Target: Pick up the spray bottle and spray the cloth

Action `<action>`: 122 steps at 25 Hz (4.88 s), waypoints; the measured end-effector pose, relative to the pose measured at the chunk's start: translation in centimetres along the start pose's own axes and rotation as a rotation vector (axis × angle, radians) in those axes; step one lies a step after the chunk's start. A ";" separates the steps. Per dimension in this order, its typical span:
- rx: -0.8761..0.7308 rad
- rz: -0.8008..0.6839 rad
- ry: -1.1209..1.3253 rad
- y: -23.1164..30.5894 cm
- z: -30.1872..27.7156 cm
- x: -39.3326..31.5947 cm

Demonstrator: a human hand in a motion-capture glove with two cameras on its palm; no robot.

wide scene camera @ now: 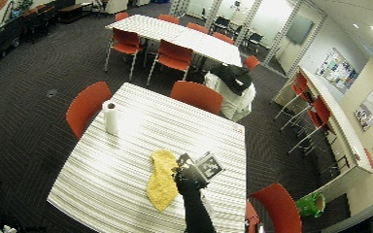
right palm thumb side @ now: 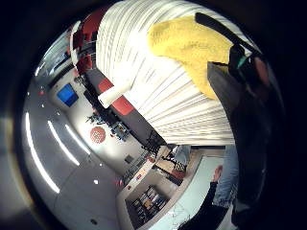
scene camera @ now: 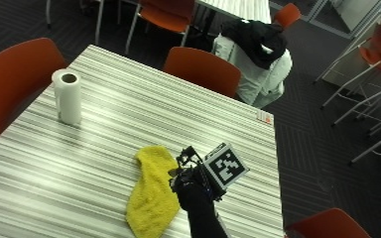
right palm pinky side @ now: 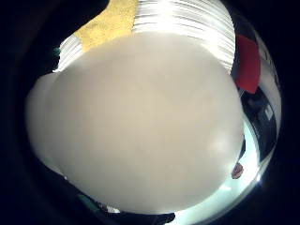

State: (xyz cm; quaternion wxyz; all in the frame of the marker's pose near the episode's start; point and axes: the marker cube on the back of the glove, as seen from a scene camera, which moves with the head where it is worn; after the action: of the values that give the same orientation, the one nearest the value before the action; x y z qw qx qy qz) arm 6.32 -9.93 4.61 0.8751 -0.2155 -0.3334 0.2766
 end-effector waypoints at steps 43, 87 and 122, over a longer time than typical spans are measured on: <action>0.055 -0.330 -0.363 2.8 -1.9 -2.6; 0.178 -0.796 -0.724 1.8 6.3 -0.8; 0.029 -0.807 -0.665 2.1 7.4 -0.7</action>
State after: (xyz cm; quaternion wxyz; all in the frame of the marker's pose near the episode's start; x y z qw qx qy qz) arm -0.10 -7.35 8.16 0.7619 0.0419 -0.6458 -0.0247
